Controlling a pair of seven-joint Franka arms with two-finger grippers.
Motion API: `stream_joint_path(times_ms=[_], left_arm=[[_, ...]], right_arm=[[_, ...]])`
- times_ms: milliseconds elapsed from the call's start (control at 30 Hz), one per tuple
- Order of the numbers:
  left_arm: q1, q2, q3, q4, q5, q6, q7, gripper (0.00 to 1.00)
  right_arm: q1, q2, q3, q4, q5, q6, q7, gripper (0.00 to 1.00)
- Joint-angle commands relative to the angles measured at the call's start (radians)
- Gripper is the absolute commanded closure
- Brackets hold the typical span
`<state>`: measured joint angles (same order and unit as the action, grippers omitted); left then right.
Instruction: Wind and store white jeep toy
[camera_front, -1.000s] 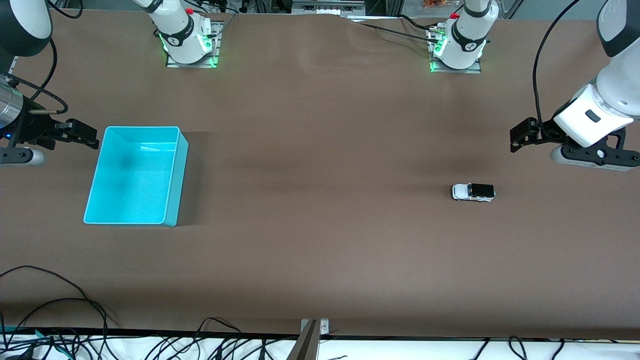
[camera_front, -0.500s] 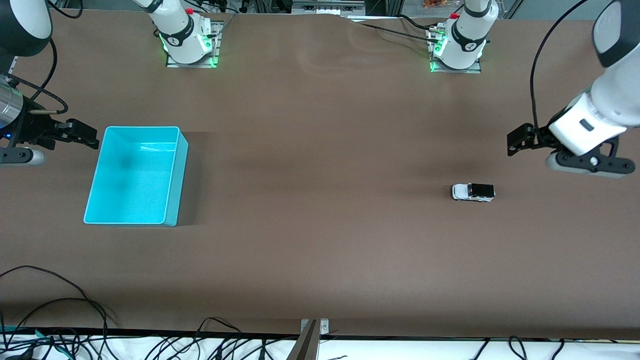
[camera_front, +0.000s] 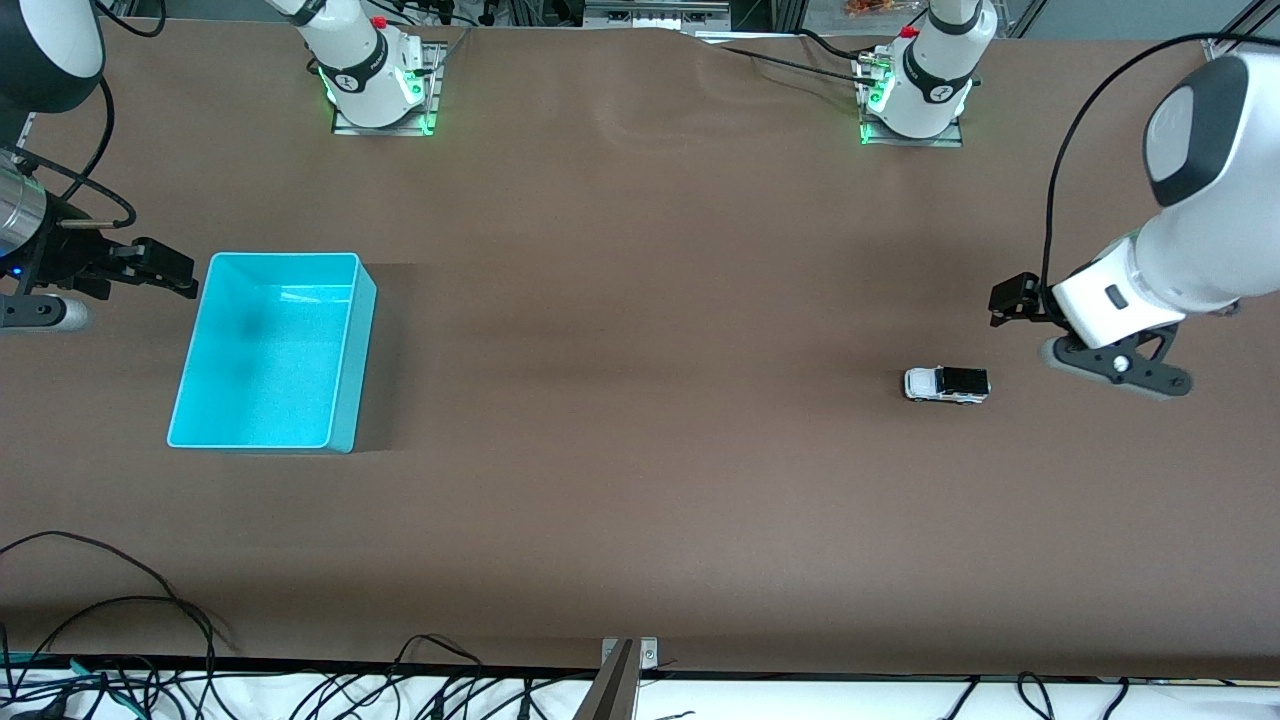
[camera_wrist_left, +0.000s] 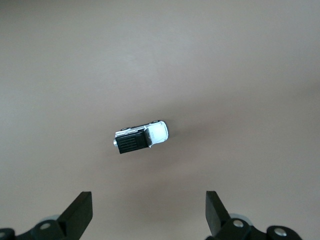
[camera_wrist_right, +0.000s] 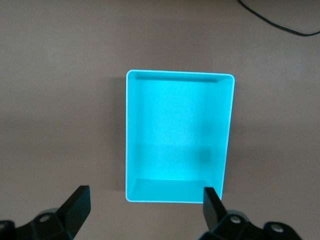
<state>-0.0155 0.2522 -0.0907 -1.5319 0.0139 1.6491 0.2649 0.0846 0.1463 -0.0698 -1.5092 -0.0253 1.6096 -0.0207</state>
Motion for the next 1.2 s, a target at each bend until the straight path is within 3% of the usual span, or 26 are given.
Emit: stream_joint_path(times_ms=[0, 300, 1000, 1167], left_arm=[[0.005, 0.045, 0.006, 0.036, -0.006, -0.012, 0.175, 0.00], [0.006, 0.084, 0.009, 0.032, 0.026, 0.001, 0.351, 0.00], [0.060, 0.117, 0.009, -0.200, 0.040, 0.353, 0.856, 0.00], [0.059, 0.151, 0.008, -0.206, 0.101, 0.416, 0.944, 0.00]], right_arm=[[-0.002, -0.010, 0.001, -0.009, 0.019, 0.007, -0.013, 0.00], [-0.003, -0.010, 0.001, -0.009, 0.019, 0.007, -0.012, 0.00], [-0.003, -0.010, 0.001, -0.009, 0.019, 0.006, -0.008, 0.00], [-0.003, -0.010, 0.001, -0.009, 0.019, 0.006, -0.007, 0.00]])
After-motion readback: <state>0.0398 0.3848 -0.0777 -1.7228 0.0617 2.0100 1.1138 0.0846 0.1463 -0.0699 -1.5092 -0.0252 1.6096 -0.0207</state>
